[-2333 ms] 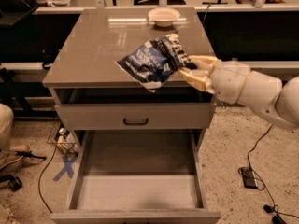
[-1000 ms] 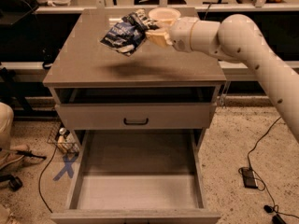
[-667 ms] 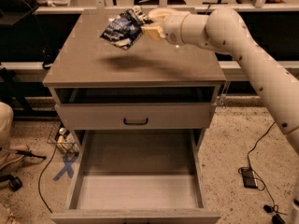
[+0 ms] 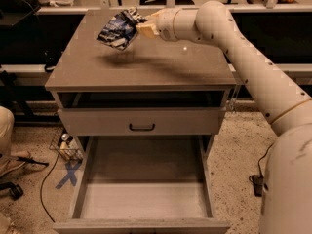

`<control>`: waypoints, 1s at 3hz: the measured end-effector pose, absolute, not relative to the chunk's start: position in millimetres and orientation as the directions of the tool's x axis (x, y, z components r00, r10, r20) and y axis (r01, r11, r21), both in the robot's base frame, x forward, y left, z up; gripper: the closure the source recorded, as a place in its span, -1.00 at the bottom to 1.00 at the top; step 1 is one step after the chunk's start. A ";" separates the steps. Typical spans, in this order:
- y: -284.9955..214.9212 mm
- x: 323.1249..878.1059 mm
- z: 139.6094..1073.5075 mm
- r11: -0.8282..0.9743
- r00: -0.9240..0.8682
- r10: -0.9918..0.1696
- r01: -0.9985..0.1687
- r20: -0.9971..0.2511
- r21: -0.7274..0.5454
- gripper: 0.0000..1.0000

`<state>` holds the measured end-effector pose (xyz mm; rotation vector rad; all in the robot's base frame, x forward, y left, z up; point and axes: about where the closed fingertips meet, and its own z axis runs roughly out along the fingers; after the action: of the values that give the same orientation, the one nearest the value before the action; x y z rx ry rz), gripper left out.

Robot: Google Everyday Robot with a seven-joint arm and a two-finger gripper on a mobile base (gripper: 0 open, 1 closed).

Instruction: Pick blue chip bag from middle drawer and place on counter

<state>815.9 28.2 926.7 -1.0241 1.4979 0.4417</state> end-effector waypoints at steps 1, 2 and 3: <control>43.0 824.8 917.3 0.519 0.080 -0.373 -0.807 -0.924 -0.280 -0.47; 45.8 830.7 911.2 0.515 0.068 -0.392 -0.810 -0.918 -0.280 -0.92; 15.0 834.5 912.2 0.544 0.048 -0.406 -0.790 -0.913 -0.284 -1.00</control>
Offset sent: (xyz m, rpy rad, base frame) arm 0.0231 0.0144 -0.0195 -0.0798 0.0464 -0.0014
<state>834.5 15.0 912.2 -1.0487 1.5710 0.3951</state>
